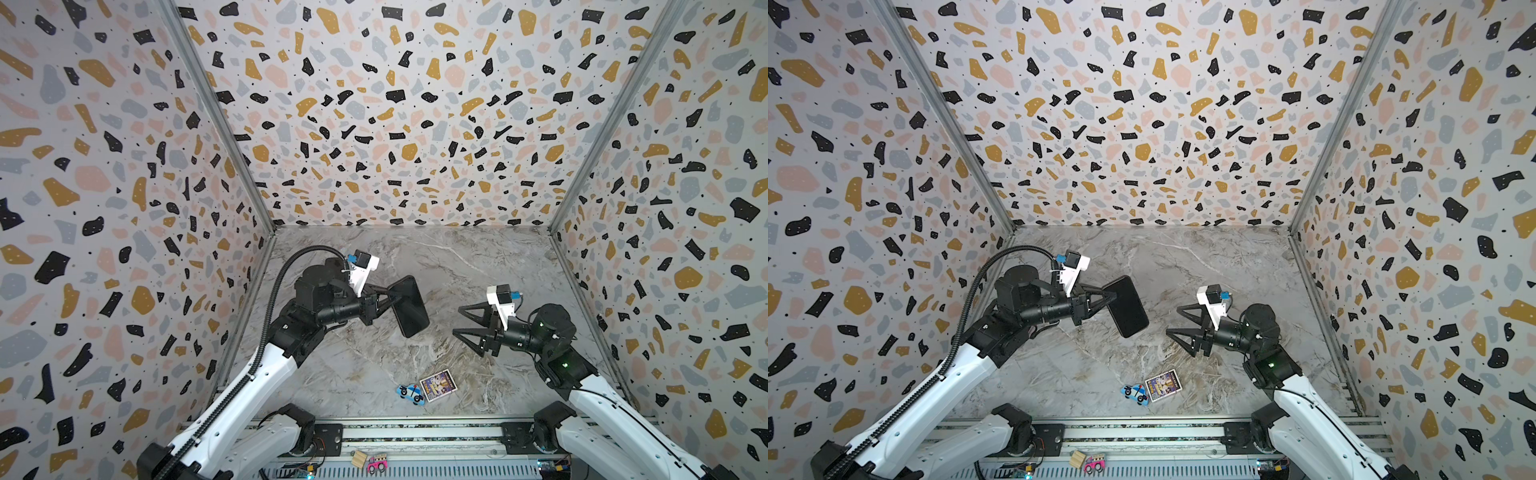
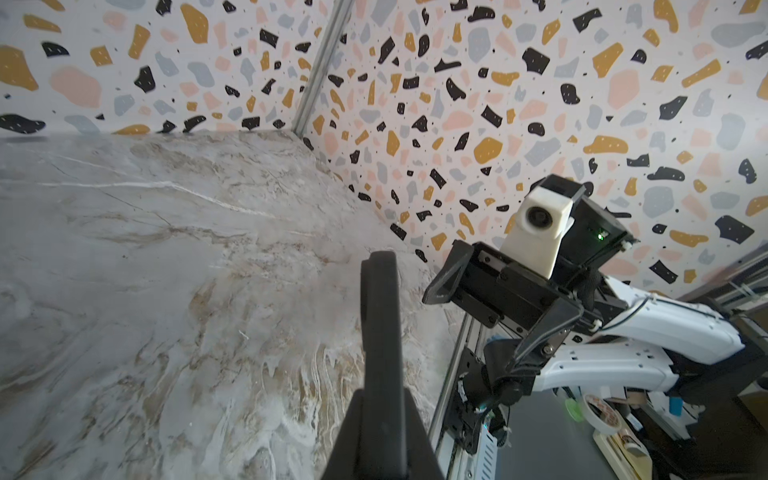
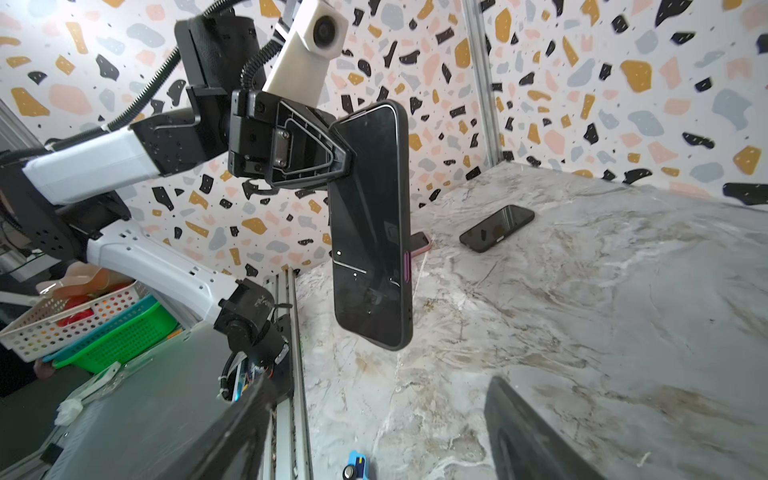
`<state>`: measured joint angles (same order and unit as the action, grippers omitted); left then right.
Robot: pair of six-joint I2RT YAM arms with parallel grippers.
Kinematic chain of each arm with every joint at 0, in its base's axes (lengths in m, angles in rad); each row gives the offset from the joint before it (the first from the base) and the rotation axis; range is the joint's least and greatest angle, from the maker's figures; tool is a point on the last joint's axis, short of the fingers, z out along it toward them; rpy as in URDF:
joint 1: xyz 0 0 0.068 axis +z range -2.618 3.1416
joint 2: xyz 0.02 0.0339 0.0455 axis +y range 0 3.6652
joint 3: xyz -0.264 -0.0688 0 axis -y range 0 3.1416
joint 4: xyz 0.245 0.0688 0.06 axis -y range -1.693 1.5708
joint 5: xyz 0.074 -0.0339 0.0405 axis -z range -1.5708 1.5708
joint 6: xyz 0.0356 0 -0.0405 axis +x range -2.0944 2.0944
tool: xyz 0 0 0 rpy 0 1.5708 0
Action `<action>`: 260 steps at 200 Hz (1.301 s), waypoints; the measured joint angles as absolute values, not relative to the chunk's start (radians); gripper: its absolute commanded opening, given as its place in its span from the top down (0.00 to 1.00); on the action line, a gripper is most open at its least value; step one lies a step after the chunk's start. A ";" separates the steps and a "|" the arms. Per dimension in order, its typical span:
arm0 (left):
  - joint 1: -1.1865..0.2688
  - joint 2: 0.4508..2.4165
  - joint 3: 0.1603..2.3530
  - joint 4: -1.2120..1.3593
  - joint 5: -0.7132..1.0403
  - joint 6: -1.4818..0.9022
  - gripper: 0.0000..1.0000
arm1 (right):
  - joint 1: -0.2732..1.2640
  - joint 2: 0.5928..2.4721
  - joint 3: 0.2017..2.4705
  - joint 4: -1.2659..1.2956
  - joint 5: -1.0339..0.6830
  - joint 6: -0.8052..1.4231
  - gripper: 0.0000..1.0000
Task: Take the phone out of the phone case
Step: 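Close the left gripper on the cased phone while the right gripper opens and withdraws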
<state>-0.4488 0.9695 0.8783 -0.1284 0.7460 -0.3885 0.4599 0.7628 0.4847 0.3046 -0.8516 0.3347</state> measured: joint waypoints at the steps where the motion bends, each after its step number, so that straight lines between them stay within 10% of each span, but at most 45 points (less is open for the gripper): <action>1: -0.449 0.970 0.878 -0.132 0.749 -0.384 1.00 | 0.461 0.765 0.486 0.303 -0.854 0.334 0.18; 260: -0.507 1.035 0.885 -0.112 0.945 -0.280 1.00 | 0.581 1.005 0.563 0.349 -0.986 0.234 0.23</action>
